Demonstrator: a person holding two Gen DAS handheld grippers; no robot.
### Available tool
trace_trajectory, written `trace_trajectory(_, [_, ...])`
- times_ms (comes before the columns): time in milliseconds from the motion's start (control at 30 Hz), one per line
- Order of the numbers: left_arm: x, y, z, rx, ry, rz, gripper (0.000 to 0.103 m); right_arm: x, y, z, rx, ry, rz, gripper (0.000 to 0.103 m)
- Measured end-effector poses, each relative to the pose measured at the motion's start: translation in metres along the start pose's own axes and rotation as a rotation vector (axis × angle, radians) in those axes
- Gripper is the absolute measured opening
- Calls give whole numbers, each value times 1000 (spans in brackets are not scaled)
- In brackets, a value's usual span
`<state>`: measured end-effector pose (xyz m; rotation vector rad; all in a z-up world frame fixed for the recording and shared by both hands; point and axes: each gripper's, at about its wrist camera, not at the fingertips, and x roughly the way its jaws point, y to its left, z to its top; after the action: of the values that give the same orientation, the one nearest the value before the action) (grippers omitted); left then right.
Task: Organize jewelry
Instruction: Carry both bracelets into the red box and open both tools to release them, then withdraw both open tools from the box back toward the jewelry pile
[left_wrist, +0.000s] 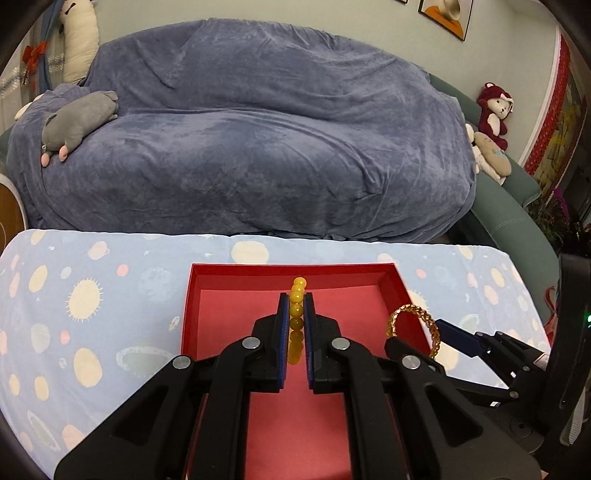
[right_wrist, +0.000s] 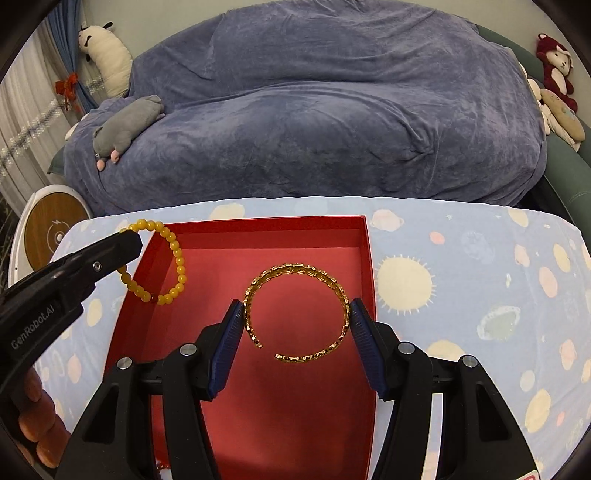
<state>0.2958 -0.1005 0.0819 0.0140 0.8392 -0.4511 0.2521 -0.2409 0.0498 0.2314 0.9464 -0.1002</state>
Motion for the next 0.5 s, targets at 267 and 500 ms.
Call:
trace_trajectory(267, [57, 18, -3, -9, 87, 21, 7, 61, -3, 15, -18, 89, -32, 57])
trace_trajectory(500, [64, 31, -11, -69, 92, 45, 43, 69, 2, 10, -31, 81, -45, 64])
